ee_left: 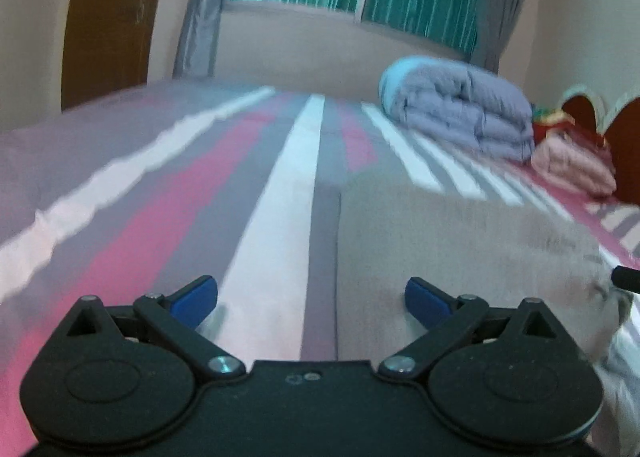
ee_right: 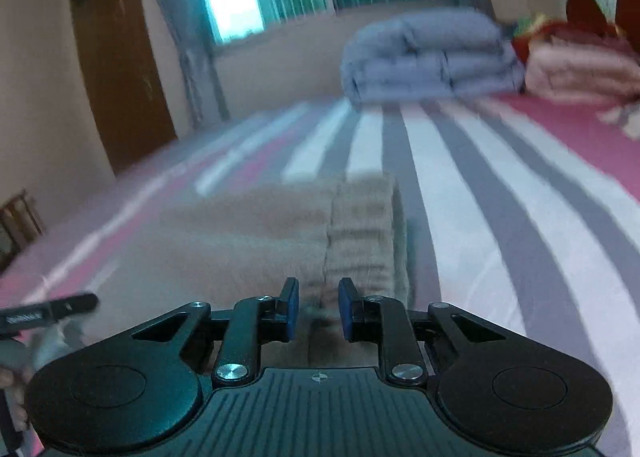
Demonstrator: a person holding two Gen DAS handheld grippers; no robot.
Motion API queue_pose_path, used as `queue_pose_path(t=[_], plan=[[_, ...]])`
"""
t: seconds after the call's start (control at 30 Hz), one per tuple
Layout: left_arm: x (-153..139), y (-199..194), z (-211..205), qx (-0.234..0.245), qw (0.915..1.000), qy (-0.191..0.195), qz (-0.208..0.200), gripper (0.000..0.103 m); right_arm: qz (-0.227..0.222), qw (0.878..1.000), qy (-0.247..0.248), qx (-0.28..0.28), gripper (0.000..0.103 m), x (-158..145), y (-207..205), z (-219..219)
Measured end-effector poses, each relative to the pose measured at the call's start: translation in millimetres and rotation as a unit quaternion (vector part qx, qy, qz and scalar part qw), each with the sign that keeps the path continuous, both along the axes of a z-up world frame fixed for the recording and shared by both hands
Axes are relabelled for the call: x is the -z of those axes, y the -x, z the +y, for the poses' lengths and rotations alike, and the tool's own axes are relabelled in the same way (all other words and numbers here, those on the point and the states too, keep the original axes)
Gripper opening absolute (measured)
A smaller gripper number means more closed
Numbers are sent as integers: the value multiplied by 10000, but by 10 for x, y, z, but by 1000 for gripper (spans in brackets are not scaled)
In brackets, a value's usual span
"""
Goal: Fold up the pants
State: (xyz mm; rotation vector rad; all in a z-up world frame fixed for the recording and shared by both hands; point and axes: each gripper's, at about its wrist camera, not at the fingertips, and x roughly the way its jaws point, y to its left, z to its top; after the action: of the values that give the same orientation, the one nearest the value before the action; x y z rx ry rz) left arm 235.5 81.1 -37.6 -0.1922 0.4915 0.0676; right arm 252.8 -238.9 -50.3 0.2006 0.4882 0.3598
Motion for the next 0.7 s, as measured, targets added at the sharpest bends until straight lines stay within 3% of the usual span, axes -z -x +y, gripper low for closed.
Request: queue_pose_path(t=[0.1, 0.17, 0.23, 0.27, 0.3, 0.33, 0.4, 0.53, 0.7], plan=[[-81, -180, 10, 7, 9999, 40, -166, 94, -417, 9991, -41, 20, 21, -144, -8, -25], [-61, -380, -40, 66, 9999, -80, -44, 96, -474, 9989, 33, 34, 21, -209, -161, -32], [47, -570, -86, 142, 9986, -245, 455, 95, -251, 9991, 345, 21, 21, -160, -325, 15], [91, -602, -76, 178, 9982, -179, 544, 95, 80, 9983, 572, -14, 21, -76, -465, 29], [101, -595, -53, 165, 9986, -87, 501, 94, 278, 9973, 670, -71, 21, -26, -550, 46], [86, -588, -34, 171, 9989, -45, 427, 94, 196, 9982, 563, -85, 21, -25, -516, -19], [11, -621, -8, 172, 9995, -123, 247, 94, -157, 9996, 216, -92, 21, -133, -434, -108], [-155, -884, -15, 300, 9987, -410, 59, 94, -605, 9981, 57, -133, 21, -294, -461, -120], [-218, -1245, -177, 699, 9939, -830, 210, 95, -446, 9975, 332, -432, 21, -466, -785, 51]])
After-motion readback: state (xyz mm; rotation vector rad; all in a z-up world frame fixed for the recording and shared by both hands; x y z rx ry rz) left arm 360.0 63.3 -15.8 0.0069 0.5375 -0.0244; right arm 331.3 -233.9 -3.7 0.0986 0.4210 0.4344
